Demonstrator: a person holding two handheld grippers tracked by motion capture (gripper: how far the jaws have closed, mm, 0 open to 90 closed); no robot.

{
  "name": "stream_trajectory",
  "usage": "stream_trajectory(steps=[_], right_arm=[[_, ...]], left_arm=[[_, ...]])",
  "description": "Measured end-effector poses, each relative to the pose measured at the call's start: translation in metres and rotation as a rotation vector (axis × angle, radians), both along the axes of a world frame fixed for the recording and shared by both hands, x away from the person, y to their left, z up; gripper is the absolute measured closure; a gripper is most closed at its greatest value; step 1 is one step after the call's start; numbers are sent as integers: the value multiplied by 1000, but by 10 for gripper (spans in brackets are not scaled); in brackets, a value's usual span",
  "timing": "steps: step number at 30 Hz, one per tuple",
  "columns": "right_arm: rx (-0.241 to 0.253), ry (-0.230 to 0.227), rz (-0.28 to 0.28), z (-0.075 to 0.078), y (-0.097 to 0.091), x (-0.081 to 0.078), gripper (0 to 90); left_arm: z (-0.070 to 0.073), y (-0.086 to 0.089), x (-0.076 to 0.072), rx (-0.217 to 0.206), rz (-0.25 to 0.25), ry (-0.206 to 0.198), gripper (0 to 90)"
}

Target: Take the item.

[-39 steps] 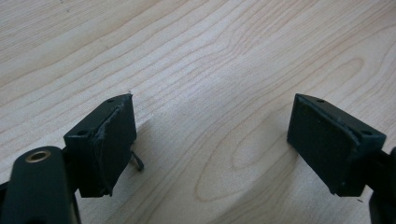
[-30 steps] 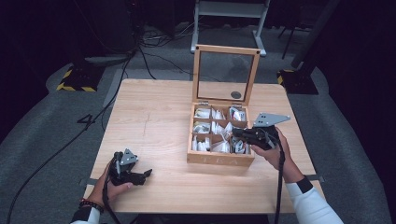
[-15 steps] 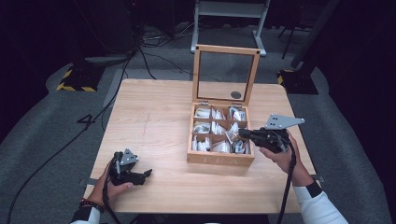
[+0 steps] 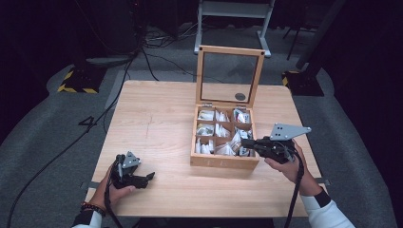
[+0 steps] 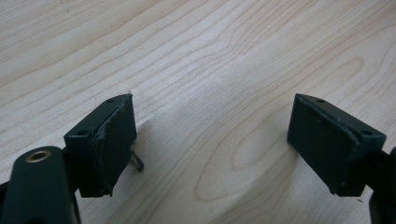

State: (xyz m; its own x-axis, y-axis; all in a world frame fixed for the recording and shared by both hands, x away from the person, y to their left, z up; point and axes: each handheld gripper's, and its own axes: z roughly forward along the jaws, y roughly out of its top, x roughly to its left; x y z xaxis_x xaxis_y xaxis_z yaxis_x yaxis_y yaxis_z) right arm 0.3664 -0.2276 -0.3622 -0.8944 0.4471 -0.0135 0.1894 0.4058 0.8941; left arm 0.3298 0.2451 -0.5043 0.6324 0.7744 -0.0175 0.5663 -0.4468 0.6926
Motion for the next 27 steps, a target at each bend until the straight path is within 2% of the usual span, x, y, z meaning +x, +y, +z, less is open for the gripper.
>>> stream_trajectory(steps=[13,17,24,27], right_arm=[[-30,13,80,-12,8,-18,900],[-55,15,105,-18,11,-23,900],[-131,50,164,-42,24,-32,900],[-146,60,174,-47,27,-34,900]], left_arm=[[0,0,0,0,0,0,161],[0,0,0,-1,0,0,161],[0,0,0,-1,0,0,161],[0,0,0,0,0,0,161]])
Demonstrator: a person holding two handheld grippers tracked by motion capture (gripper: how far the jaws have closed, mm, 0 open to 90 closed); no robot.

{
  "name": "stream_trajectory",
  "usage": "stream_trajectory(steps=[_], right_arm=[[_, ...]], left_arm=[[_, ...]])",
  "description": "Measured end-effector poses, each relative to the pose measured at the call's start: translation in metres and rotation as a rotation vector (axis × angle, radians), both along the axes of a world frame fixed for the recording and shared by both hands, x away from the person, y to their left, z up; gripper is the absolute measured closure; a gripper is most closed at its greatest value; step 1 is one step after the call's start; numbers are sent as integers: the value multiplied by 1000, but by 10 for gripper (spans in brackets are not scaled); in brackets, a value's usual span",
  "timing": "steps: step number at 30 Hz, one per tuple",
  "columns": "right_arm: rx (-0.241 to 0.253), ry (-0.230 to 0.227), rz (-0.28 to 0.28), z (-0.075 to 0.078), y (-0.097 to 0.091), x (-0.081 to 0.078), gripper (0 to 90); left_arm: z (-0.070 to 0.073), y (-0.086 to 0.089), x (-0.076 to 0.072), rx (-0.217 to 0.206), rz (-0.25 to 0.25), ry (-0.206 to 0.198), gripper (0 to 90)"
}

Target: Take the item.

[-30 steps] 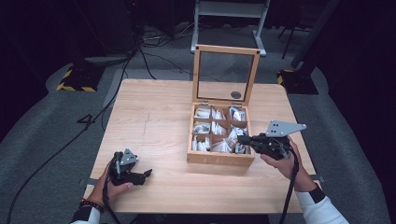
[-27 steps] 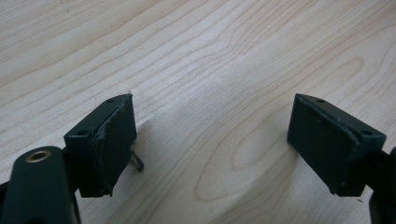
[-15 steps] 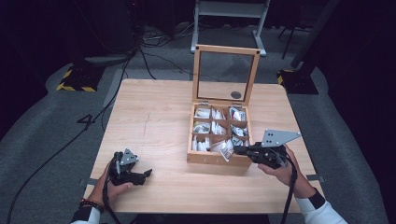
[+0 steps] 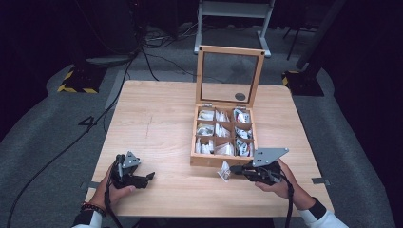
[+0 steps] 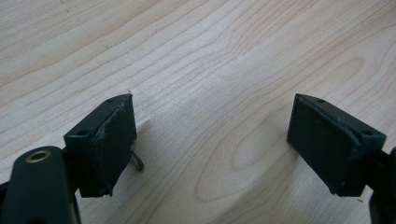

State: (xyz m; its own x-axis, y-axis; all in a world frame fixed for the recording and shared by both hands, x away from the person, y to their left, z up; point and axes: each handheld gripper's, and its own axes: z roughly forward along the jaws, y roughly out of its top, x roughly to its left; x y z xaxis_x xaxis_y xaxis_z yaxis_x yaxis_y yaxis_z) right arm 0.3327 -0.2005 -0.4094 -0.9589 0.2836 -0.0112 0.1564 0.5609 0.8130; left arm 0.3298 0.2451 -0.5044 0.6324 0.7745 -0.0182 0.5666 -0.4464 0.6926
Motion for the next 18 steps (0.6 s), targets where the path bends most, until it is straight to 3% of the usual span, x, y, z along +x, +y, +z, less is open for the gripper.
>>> stream_trajectory(steps=[4,11,18], right_arm=[[-46,23,23,-15,6,-2,900],[-74,59,54,-30,11,-5,900],[-120,61,74,-43,14,-8,900]], left_arm=[[0,0,0,0,0,0,161],[0,0,0,1,0,0,161],[0,0,-1,1,5,0,161]])
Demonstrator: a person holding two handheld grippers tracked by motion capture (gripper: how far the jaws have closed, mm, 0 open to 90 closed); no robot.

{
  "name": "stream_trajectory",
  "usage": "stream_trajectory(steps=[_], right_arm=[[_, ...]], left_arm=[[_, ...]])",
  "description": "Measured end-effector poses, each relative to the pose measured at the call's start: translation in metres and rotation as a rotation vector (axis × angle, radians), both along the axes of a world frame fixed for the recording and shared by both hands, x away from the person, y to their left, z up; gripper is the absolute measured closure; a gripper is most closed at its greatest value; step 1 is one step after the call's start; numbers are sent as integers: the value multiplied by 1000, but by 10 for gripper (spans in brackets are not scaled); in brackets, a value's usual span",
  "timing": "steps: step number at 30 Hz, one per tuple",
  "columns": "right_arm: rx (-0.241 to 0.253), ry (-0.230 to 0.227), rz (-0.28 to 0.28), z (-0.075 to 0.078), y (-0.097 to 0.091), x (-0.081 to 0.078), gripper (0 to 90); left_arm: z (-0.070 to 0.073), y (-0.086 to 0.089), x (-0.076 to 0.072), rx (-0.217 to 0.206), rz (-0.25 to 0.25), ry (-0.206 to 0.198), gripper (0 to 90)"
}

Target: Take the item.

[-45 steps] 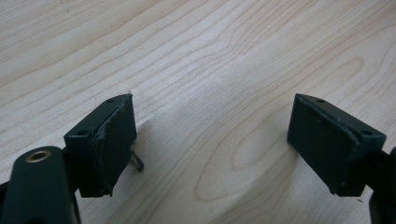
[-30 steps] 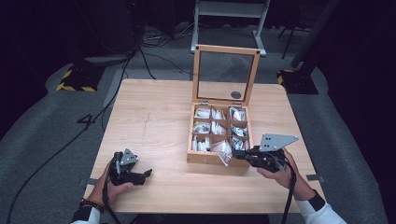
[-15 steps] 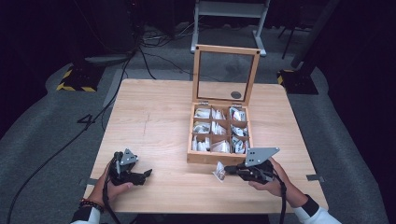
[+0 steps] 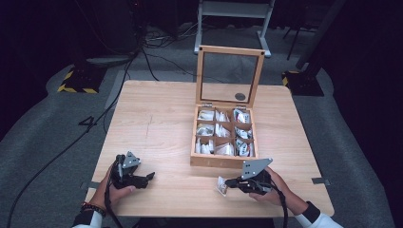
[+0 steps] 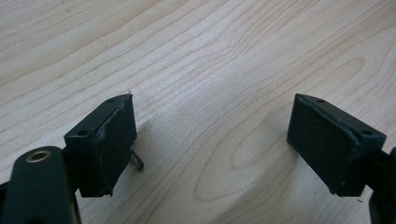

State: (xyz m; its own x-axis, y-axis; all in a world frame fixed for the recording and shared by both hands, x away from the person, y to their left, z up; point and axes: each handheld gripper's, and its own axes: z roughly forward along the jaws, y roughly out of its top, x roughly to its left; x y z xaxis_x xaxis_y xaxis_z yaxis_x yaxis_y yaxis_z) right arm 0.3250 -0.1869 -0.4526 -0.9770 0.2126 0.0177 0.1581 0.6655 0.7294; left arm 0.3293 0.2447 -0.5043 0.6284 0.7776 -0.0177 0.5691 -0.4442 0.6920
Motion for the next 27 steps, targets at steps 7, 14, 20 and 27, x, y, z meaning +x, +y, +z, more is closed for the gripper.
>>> stream_trajectory(steps=[7,14,20,27], right_arm=[[-13,27,2,-10,1,3,900],[-32,33,-20,-17,1,9,891],[-53,27,-37,-25,-5,18,867],[-74,1,-40,-26,-7,18,789]], left_arm=[[0,0,0,0,0,0,161],[0,0,0,0,1,-2,161],[0,0,0,-1,2,-2,161],[0,0,0,0,2,-3,161]])
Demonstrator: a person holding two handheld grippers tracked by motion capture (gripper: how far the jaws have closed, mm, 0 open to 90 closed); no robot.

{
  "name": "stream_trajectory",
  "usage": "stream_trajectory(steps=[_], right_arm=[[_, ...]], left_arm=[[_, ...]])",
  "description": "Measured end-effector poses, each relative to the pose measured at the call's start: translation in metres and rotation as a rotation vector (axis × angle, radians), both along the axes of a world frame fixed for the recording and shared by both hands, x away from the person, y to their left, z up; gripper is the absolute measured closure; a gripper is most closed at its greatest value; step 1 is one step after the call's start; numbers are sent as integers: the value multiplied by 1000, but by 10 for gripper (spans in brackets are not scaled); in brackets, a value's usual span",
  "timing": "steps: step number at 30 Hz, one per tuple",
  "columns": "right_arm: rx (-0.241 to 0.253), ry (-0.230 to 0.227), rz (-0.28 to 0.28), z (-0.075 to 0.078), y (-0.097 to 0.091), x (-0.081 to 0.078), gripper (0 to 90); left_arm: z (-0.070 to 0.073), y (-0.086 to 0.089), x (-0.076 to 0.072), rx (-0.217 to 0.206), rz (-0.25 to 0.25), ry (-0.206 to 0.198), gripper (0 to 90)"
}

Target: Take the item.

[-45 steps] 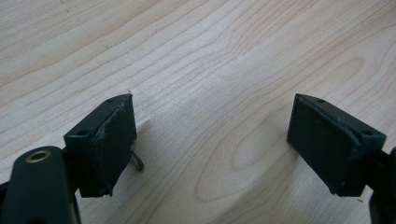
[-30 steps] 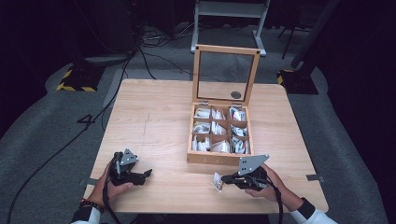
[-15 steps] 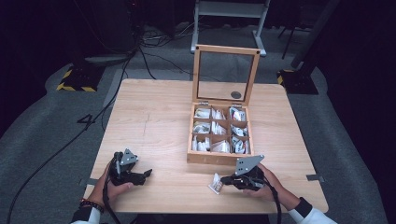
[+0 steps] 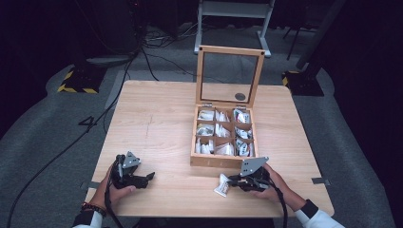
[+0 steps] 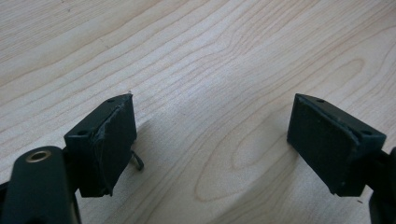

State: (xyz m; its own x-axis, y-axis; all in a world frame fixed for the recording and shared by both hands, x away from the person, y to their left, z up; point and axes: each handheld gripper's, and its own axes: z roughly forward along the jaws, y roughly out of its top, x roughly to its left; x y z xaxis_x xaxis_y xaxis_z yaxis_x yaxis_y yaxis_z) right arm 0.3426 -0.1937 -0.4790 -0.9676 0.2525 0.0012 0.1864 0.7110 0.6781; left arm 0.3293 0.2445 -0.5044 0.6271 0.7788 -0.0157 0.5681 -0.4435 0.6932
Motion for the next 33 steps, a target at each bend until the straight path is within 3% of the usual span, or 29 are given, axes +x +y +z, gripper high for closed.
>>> stream_trajectory(steps=[6,12,17,18,20,24,29,33], right_arm=[[17,-19,-3,3,-4,1,668],[68,-38,-19,12,-21,-2,542],[62,-48,-53,14,-38,-2,469],[60,-44,-86,14,-46,-1,443],[59,-48,-94,14,-49,-1,426],[56,-56,-161,13,-69,0,368],[49,-63,-209,11,-86,1,367],[60,-65,-195,12,-95,-2,369]], left_arm=[[0,0,0,1,1,0,161],[0,-1,0,0,6,0,160],[0,-2,0,3,10,-1,161],[0,-2,0,3,9,-2,161],[0,-3,1,4,10,2,160],[0,-9,2,4,26,0,150],[1,-14,3,16,18,-2,151],[1,-16,2,11,17,0,151]])
